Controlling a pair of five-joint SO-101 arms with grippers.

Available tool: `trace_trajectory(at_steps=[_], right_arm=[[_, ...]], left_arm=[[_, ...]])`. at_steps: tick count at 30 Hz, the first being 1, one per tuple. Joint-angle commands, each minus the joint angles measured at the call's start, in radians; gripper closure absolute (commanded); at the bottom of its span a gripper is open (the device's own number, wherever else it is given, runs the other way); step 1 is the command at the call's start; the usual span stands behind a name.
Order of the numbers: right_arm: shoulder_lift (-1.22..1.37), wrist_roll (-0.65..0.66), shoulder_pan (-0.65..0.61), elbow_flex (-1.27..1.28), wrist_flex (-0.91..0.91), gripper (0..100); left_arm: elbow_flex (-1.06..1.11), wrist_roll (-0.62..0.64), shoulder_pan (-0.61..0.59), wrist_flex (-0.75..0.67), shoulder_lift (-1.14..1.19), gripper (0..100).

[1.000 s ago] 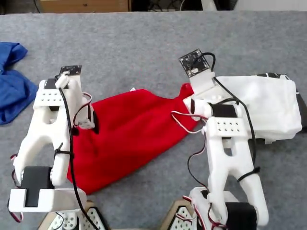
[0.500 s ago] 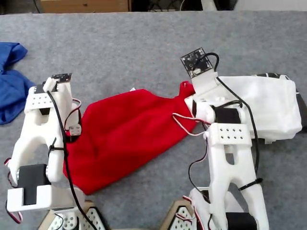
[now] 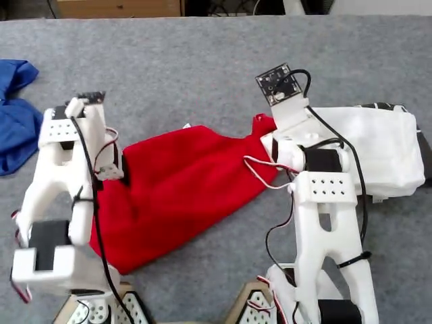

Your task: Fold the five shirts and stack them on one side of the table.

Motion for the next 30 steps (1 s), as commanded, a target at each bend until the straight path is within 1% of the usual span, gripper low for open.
trace_trajectory(at_steps=[1, 3, 4, 7, 9, 11, 14, 18, 22, 23, 26, 30], right_arm=[[-0.028, -0.028, 0.014, -0.044, 0.005, 98.5], [-0.028, -0.028, 0.012, -0.036, 0.005, 98.5], [-0.031, -0.028, 0.012, -0.028, 0.005, 98.5], [-0.031, -0.028, 0.012, -0.012, 0.003, 98.5], [-0.035, -0.028, 0.012, -0.005, 0.003, 98.5], [-0.035, -0.028, 0.012, -0.007, 0.003, 98.5], [-0.036, -0.032, 0.014, -0.016, -0.002, 98.6], [-0.038, -0.149, 0.015, -0.074, 0.006, 98.6], [-0.079, -0.262, 0.055, -0.197, 0.023, 98.6], [-0.096, -0.282, 0.063, -0.231, 0.031, 98.6], [-0.139, -0.324, 0.071, -0.346, 0.063, 98.6], [-0.170, -0.365, 0.072, -0.524, 0.130, 98.6]], left_arm=[[-0.002, -0.002, 0.002, -0.044, 0.097, 78], [-0.013, 0.000, -0.001, -0.043, 0.141, 79], [-0.018, 0.000, -0.007, -0.043, 0.143, 82], [-0.024, 0.000, -0.025, -0.052, 0.126, 98], [-0.025, 0.000, -0.038, -0.043, 0.104, 95], [-0.028, 0.000, -0.048, -0.043, 0.075, 98], [-0.031, 0.000, -0.074, -0.043, 0.002, 97], [-0.031, 0.000, -0.122, -0.041, -0.150, 97], [-0.053, 0.002, -0.177, -0.037, -0.342, 97], [-0.076, 0.009, -0.197, -0.029, -0.390, 97], [-0.180, 0.083, -0.249, -0.012, -0.511, 97], [-0.354, 0.138, -0.286, 0.008, -0.618, 97]])
